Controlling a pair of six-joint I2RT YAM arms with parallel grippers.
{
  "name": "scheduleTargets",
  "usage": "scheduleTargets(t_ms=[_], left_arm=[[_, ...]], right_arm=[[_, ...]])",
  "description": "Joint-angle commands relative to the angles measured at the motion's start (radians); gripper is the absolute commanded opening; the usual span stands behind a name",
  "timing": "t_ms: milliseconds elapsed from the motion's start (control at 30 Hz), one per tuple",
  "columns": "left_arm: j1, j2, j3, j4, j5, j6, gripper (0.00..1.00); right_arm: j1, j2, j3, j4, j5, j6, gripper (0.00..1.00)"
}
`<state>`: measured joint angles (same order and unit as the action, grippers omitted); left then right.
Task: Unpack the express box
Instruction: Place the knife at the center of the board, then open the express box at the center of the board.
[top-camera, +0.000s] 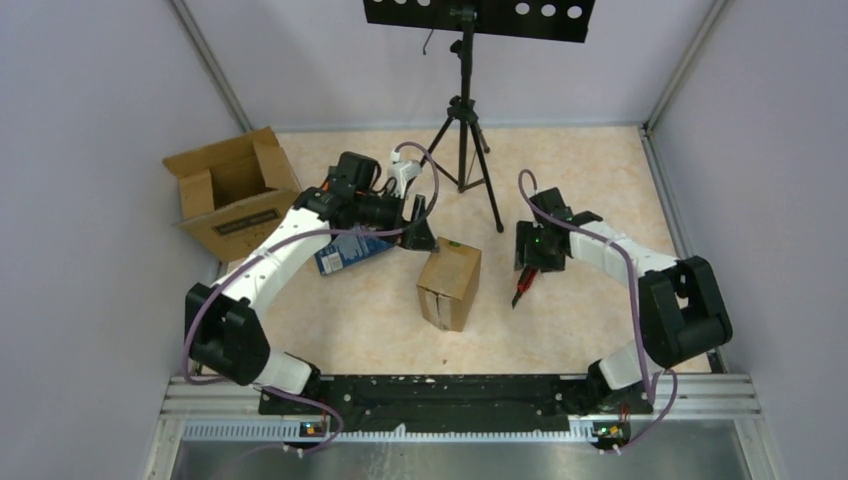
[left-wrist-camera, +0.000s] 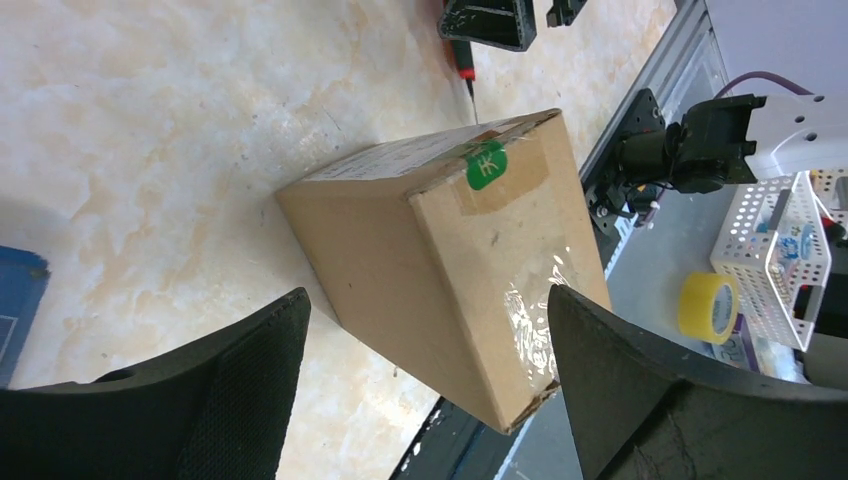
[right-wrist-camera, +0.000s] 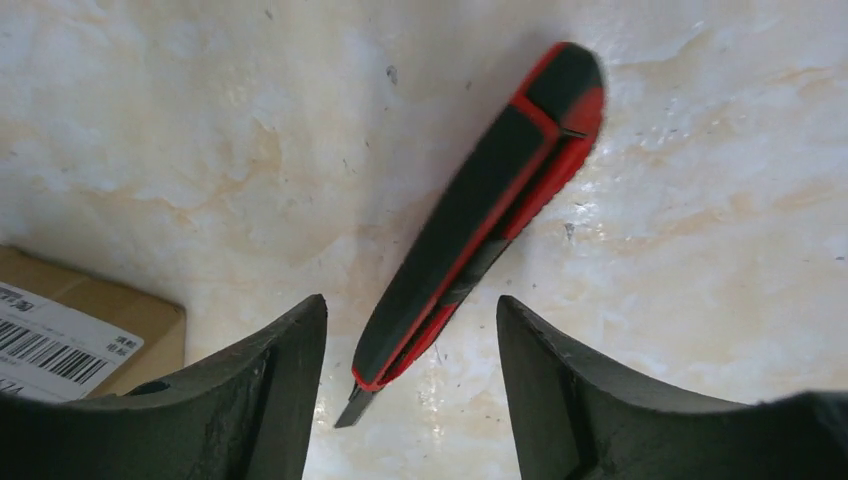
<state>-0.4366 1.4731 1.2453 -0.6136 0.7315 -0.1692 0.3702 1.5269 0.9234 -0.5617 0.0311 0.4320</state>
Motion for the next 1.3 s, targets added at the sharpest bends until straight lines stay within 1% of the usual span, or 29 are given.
scheduleTargets(t_ms=[0,67,167,300,367,500,633,833,933,1033,1167,1267], left_arm=[[-0.003,-0.110,-0.001,-0.008,-0.054,0.017,0.91],[-0.004,-0.163,-0.024,-0.016,-0.084,0.017,0.92],[-0.011,-0.233,-0.098,-0.018,-0.132,0.002,0.92],[-0.074,-0.327,-0.185,-0.003,-0.250,-0.054,0.92],[-0.132,-0.374,-0.222,0.010,-0.290,-0.089,0.93],[-0.232,-0.454,-0.279,0.012,-0.395,-0.147,0.93],[-0.294,-0.530,-0.352,0.035,-0.494,-0.215,0.94],[-0.436,-0.572,-0.479,0.167,-0.652,-0.310,0.96],[-0.527,-0.586,-0.531,0.233,-0.789,-0.353,0.97],[-0.573,-0.595,-0.575,0.314,-0.887,-0.384,0.98],[-0.633,-0.573,-0.611,0.401,-1.017,-0.397,0.98],[-0.693,-0.545,-0.635,0.451,-1.180,-0.398,0.99]], right_arm=[[0.017,-0.129,0.028,0.009,0.081,0.025,0.62],[0.056,-0.190,0.053,-0.016,0.114,0.030,0.63],[0.174,-0.285,0.107,-0.045,0.191,0.045,0.63],[0.335,-0.395,0.159,-0.023,0.273,0.058,0.63],[0.419,-0.398,0.186,-0.006,0.300,0.036,0.63],[0.530,-0.332,0.260,-0.001,0.365,-0.038,0.63],[0.565,-0.248,0.293,-0.005,0.366,-0.077,0.61],[0.580,-0.200,0.272,0.016,0.341,-0.094,0.59],[0.579,-0.171,0.265,0.004,0.341,-0.087,0.56],[0.579,-0.144,0.263,-0.016,0.351,-0.072,0.52],[0.579,-0.130,0.252,-0.029,0.368,-0.049,0.50],[0.580,-0.126,0.237,-0.026,0.365,-0.035,0.49]])
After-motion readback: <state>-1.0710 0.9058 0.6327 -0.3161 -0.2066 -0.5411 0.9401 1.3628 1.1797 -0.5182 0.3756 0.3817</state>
